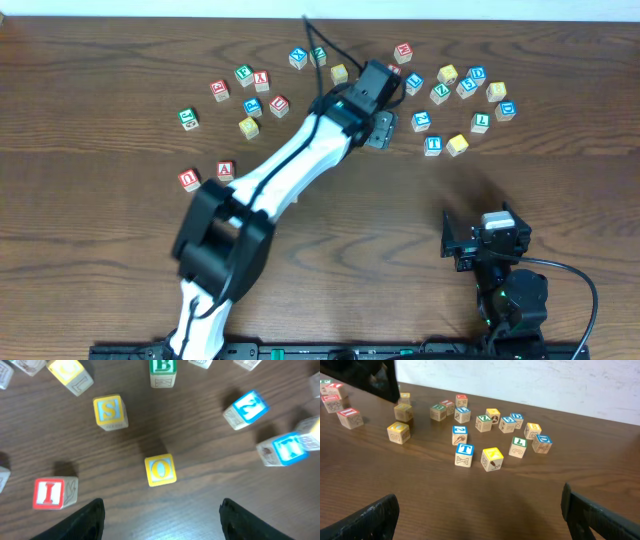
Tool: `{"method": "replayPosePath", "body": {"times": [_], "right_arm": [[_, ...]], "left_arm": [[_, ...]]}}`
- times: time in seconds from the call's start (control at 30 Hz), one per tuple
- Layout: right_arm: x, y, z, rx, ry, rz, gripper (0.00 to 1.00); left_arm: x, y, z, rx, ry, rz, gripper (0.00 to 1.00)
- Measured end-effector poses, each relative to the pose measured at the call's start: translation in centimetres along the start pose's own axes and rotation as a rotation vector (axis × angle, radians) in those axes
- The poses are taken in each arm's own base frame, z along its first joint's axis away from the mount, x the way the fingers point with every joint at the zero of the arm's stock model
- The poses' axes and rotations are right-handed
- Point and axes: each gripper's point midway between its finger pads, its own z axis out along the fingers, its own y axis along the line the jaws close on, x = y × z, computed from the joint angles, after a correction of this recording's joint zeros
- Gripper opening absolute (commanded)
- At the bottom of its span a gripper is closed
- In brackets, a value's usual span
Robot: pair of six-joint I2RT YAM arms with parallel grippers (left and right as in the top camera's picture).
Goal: Spell out ROBOT
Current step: 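Lower the open left gripper around a second yellow O block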
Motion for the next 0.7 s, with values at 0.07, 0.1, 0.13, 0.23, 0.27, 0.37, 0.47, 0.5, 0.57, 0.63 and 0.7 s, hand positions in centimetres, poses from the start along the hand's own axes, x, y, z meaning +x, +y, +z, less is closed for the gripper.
{"method": "replayPosePath", "body": {"times": [0.07, 0.1, 0.13, 0.23, 0.27, 0.37, 0.47, 0.5, 0.57, 0.63, 0.7], "right_arm": [[0.0, 0.0, 0.0, 0.0, 0.0, 0.0, 0.99], [0.0, 0.0, 0.0, 0.0, 0.0, 0.0, 0.99], [0.0, 0.0, 0.0, 0.0, 0.0, 0.0, 0.99], [0.0, 0.0, 0.0, 0.0, 0.0, 0.0, 0.99], [0.0, 0.0, 0.0, 0.0, 0.0, 0.0, 0.99], [0.0, 0.0, 0.0, 0.0, 0.0, 0.0, 0.99], [0.0, 0.0, 0.0, 0.0, 0.0, 0.0, 0.99], [0.0, 0.0, 0.0, 0.0, 0.0, 0.0, 0.99], [0.0, 0.0, 0.0, 0.0, 0.0, 0.0, 0.99], [0.0, 0.0, 0.0, 0.0, 0.0, 0.0, 0.99], [0.0, 0.0, 0.0, 0.0, 0.0, 0.0, 0.99]], "left_arm": [[0.0, 0.0, 1.1, -0.016, 0.03, 0.009, 0.73], [0.0, 0.0, 1.4, -0.021, 0.04, 0.012, 0.73], [-0.3, 0.0, 1.6, -0.022, 0.041, 0.013, 0.73], [-0.8, -0.1, 1.7, -0.025, 0.033, 0.017, 0.73], [-1.0, -0.1, 1.5, -0.025, 0.028, 0.019, 0.73], [-1.4, -0.2, 1.3, -0.023, 0.021, 0.022, 0.73], [-1.1, -0.1, 1.3, -0.026, 0.034, 0.024, 0.73], [-1.0, -0.1, 1.3, -0.028, 0.038, 0.024, 0.73], [-1.0, 0.0, 1.3, -0.029, 0.038, 0.024, 0.73], [-1.0, 0.0, 1.3, -0.031, 0.037, 0.024, 0.73], [-1.0, 0.0, 1.3, -0.034, 0.037, 0.023, 0.73]]}}
